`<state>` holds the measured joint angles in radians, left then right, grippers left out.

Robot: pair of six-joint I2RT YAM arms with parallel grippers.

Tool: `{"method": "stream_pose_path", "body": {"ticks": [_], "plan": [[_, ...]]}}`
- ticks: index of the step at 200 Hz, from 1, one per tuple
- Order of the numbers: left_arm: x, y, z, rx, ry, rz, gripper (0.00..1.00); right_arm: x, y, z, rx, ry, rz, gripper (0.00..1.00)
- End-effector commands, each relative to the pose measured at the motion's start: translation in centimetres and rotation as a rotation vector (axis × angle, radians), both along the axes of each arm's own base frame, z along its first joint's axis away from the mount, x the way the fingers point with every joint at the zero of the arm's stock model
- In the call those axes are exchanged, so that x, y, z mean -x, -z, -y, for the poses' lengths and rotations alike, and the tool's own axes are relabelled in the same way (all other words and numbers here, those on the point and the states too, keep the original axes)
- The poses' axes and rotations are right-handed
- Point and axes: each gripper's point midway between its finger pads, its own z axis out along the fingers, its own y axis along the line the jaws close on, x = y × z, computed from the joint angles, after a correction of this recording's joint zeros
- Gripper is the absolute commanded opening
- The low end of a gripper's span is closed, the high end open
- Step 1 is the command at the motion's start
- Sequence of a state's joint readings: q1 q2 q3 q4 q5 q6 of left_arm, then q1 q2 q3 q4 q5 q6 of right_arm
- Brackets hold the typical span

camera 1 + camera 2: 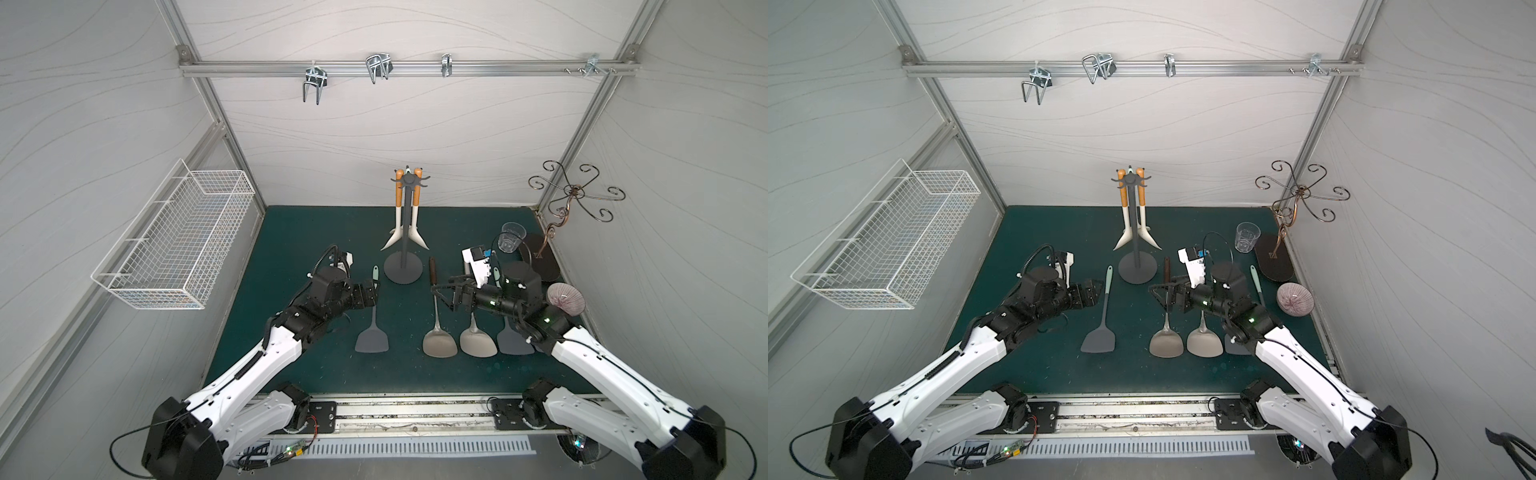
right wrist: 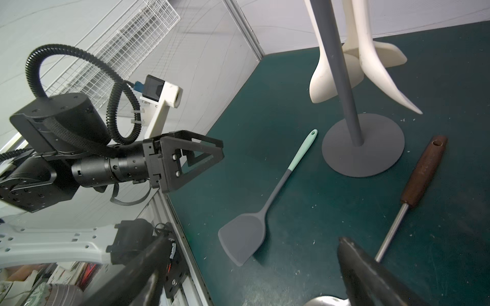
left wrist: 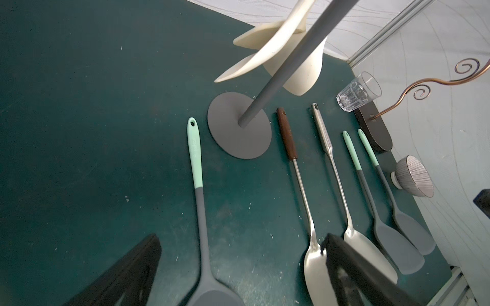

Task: Take the spatula off the kitchen utensil rack
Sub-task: Take off the spatula from the rack.

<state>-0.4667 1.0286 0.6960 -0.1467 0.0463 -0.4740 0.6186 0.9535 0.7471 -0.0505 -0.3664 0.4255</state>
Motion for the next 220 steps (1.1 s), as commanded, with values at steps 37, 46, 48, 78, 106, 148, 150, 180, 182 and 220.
{"method": "stream_pose_path", "body": {"ticks": [37,46,48,78,106,148,150,180,182,220], "plan": [[-5.1,-9.0,3.5,0.110,0.242,0.319,0.99,-4.3,-1.1,-0.6,-0.006,0.030,0.023,0.85],[-6.0,-9.4,3.5,0.107,0.264,0.345,0.99,-4.9,-0.9,-0.8,-0.015,0.018,0.002,0.77],[-6.1,-9.4,3.5,0.108,0.270,0.347,0.99,-5.0,-0.9,-0.7,-0.016,0.018,-0.001,0.75],[-8.4,-10.9,4.0,0.189,0.375,0.434,0.96,-6.9,-0.8,-0.6,-0.033,0.008,-0.054,0.65],[-9.8,-11.8,5.2,0.187,0.477,0.468,0.91,-7.1,-1.3,-0.8,-0.043,-0.021,-0.047,0.65],[-12.6,-12.6,5.4,0.234,0.559,0.518,0.90,-7.3,-2.4,-1.7,-0.043,-0.094,0.025,0.66],[-12.7,-12.5,5.4,0.236,0.562,0.517,0.90,-7.3,-2.4,-1.8,-0.042,-0.096,0.027,0.66],[-14.8,-12.8,5.9,0.275,0.621,0.534,0.89,-8.1,-3.1,-2.3,-0.045,-0.125,0.043,0.66],[-14.9,-12.7,5.9,0.278,0.625,0.533,0.88,-8.1,-3.1,-2.4,-0.046,-0.128,0.044,0.66],[-16.8,-13.1,6.4,0.356,0.696,0.552,0.78,-8.8,-3.2,-2.9,-0.048,-0.152,0.055,0.66]]}}
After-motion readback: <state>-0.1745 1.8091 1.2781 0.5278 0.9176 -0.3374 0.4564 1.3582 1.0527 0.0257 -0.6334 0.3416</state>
